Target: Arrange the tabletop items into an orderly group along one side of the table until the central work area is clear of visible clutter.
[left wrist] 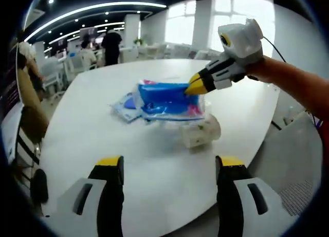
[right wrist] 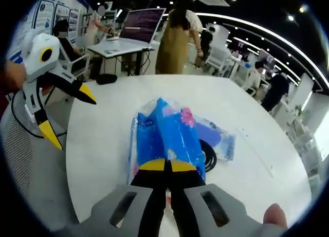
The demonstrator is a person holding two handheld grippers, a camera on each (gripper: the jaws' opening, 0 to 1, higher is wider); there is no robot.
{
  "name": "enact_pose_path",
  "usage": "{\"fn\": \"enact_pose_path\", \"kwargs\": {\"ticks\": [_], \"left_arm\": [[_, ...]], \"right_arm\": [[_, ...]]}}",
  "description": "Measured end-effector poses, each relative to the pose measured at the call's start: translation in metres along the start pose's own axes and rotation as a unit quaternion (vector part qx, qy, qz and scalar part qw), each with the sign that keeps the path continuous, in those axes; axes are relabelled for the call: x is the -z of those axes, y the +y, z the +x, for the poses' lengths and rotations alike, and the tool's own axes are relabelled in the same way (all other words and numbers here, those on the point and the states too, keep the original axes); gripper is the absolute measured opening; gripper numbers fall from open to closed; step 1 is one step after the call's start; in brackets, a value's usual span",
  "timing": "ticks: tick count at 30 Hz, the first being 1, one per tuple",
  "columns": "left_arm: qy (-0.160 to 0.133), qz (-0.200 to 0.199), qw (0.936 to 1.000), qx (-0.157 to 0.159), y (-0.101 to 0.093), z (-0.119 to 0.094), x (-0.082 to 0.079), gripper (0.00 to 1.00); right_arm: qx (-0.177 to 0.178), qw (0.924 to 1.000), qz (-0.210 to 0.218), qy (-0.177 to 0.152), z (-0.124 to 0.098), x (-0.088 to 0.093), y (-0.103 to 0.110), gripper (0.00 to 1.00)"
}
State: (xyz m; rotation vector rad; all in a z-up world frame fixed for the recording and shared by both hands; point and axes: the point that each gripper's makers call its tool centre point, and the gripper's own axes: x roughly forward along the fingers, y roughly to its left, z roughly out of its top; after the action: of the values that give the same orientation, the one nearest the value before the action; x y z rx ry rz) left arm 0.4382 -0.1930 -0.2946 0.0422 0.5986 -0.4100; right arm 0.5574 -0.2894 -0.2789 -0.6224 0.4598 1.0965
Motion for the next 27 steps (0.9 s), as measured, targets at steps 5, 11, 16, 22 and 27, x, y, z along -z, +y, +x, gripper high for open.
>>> {"fn": "enact_pose_path", "kwargs": {"ticks": [5, 11, 16, 22, 27], "left_arm": [[0.0, 0.0, 1.0, 0.003, -0.001, 0.0, 0.0, 0.71], [-0.006, 0.002, 0.9999, 0.009, -0.004, 0.001, -0.003, 0.71], [-0.025, 0.009, 0.9995, 0.018, -0.007, 0.0, -0.011, 0.71], [-0.056, 0.015, 0.998, 0.026, -0.011, -0.004, -0.022, 0.71], [-0.071, 0.02, 0.9967, 0.033, -0.015, -0.005, -0.028, 0.7]], "right_arm": [[0.007, 0.9999, 0.007, 0.007, -0.018, 0.017, -0.012, 0.01], [0.022, 0.9994, 0.024, 0.014, -0.044, 0.04, -0.035, 0.01], [0.035, 0.9988, 0.028, 0.02, -0.062, 0.057, -0.051, 0.01], [0.051, 0.9975, 0.038, 0.031, -0.086, 0.081, -0.073, 0.01], [0.055, 0.9966, 0.053, 0.031, -0.103, 0.099, -0.091, 0.01]]}}
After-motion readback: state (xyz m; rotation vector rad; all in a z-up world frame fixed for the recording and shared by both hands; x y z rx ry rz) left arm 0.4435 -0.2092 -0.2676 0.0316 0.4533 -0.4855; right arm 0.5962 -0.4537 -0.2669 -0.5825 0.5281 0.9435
